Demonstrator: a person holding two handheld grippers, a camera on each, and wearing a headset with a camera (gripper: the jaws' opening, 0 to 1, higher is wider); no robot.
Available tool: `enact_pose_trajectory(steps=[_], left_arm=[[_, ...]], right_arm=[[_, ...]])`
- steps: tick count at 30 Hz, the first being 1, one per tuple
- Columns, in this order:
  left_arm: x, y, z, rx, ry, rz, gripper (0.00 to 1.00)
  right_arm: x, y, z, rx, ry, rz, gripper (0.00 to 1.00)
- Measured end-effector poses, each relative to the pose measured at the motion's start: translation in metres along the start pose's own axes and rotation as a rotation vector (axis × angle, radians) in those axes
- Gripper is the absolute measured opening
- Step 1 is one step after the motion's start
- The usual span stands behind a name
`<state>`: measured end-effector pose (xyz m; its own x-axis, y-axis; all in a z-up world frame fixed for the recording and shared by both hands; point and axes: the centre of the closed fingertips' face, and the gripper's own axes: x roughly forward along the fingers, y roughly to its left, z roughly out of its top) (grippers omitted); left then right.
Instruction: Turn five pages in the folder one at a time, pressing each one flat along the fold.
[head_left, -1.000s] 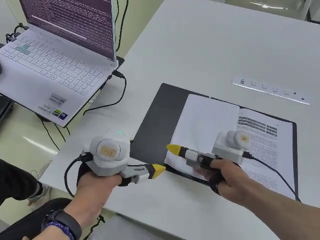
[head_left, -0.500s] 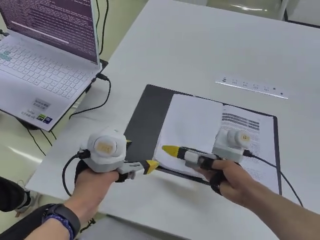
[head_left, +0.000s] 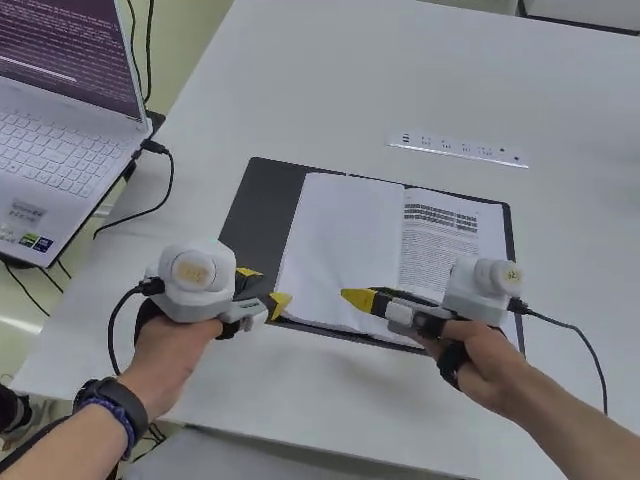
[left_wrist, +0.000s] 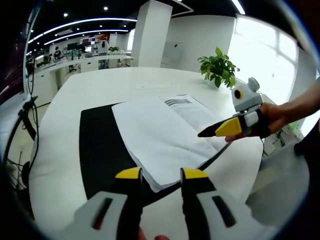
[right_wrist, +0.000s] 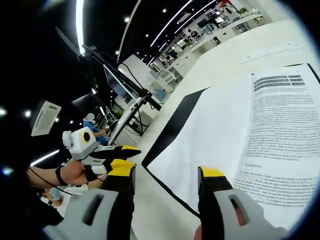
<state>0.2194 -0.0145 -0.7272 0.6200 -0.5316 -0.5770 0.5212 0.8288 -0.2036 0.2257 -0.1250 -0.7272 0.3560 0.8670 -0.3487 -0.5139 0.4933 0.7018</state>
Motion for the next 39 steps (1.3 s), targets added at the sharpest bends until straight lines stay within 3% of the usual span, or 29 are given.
enact_pose_trajectory(steps=[9, 14, 16, 22, 26, 32, 39], left_arm=[[0.018, -0.002, -0.003, -0.031, 0.008, -0.019, 0.1], [0.028, -0.004, -0.019, -0.034, 0.056, -0.031, 0.03], [0.032, 0.0, -0.026, -0.052, 0.074, -0.022, 0.0], [0.039, 0.005, -0.042, -0.087, 0.102, -0.005, 0.0], [0.037, 0.001, -0.049, -0.095, 0.12, -0.001, 0.0], [0.035, 0.003, -0.049, -0.127, 0.093, -0.004, 0.0], [0.032, -0.003, -0.047, -0.118, 0.098, 0.002, 0.0]], right_arm=[[-0.023, -0.014, -0.006, 0.021, -0.019, -0.042, 0.47], [-0.029, -0.02, -0.007, 0.038, -0.032, -0.053, 0.46], [-0.03, -0.021, -0.008, 0.042, -0.032, -0.057, 0.46], [-0.033, -0.025, -0.007, 0.033, -0.021, -0.061, 0.45], [-0.034, -0.027, -0.005, 0.033, -0.026, -0.062, 0.45], [-0.034, -0.029, -0.003, 0.02, -0.014, -0.058, 0.43], [-0.028, -0.036, 0.005, 0.0, -0.008, -0.072, 0.42]])
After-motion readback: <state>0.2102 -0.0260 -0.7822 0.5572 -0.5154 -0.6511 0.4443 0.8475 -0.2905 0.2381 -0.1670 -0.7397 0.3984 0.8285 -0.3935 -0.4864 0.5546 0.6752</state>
